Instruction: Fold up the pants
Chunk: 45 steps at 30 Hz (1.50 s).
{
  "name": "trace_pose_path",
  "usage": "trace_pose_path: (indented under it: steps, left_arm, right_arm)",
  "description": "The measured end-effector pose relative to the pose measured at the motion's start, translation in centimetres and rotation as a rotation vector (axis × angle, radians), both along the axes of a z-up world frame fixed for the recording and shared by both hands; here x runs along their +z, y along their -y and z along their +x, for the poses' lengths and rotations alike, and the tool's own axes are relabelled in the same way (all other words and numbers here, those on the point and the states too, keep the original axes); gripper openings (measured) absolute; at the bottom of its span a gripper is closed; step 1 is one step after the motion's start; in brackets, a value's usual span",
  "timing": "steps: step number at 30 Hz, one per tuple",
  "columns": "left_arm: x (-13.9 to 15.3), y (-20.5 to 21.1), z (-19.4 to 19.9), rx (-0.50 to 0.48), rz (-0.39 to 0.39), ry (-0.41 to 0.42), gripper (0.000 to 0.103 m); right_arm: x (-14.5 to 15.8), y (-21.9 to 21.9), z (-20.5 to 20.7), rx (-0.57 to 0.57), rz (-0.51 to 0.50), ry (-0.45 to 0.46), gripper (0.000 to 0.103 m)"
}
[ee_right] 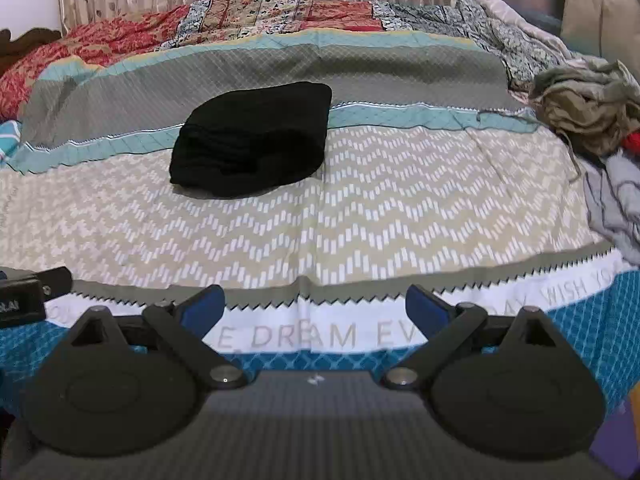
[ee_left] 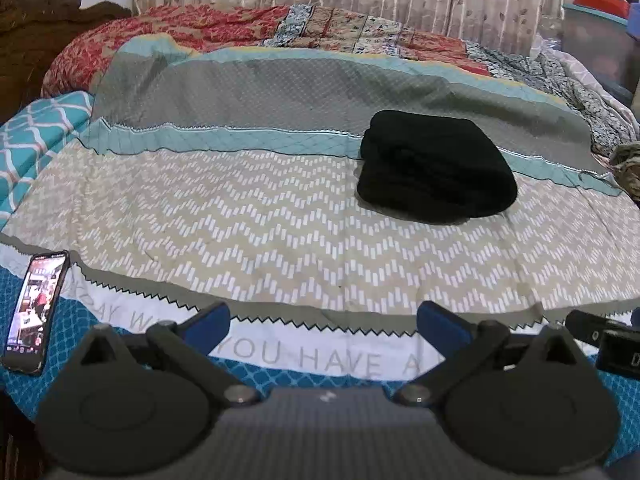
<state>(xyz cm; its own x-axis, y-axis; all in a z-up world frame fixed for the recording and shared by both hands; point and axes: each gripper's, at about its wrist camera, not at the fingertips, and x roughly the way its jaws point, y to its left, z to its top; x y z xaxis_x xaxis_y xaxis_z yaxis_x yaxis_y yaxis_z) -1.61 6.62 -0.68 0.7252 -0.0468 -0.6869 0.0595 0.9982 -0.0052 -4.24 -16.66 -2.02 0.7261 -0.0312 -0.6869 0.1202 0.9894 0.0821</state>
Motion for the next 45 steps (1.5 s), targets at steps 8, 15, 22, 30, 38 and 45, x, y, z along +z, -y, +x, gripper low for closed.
trace_pose_path:
  steps: [8, 15, 22, 30, 38, 45]
  left_arm:
    - [0.4, 0.3, -1.2, 0.004, 0.011, 0.007, 0.103]
    - [0.6, 0.3, -1.6, 0.037, 0.047, 0.017, 0.103]
    - [0.7, 0.4, -1.9, 0.076, 0.143, 0.054, 0.103]
    - [0.8, 0.7, -1.9, 0.056, 0.174, 0.060, 0.103]
    - [0.4, 1.2, -1.8, 0.039, 0.198, 0.040, 0.103]
    - [0.3, 1.4, -1.8, 0.033, 0.195, 0.026, 0.103]
  right_arm:
    - [0.1, -0.4, -1.5, -0.020, 0.039, 0.003, 0.099]
    - [0.3, -0.7, -2.4, -0.035, 0.055, 0.025, 0.099]
    - [0.5, -0.5, -2.6, -0.040, 0.063, 0.040, 0.099]
    - [0.2, -0.4, -2.4, -0.021, 0.092, 0.013, 0.099]
    - [-0.1, -0.1, -2.2, -0.006, 0.120, -0.002, 0.099]
    - [-0.4, 0.1, -2.0, 0.000, 0.132, -0.017, 0.099]
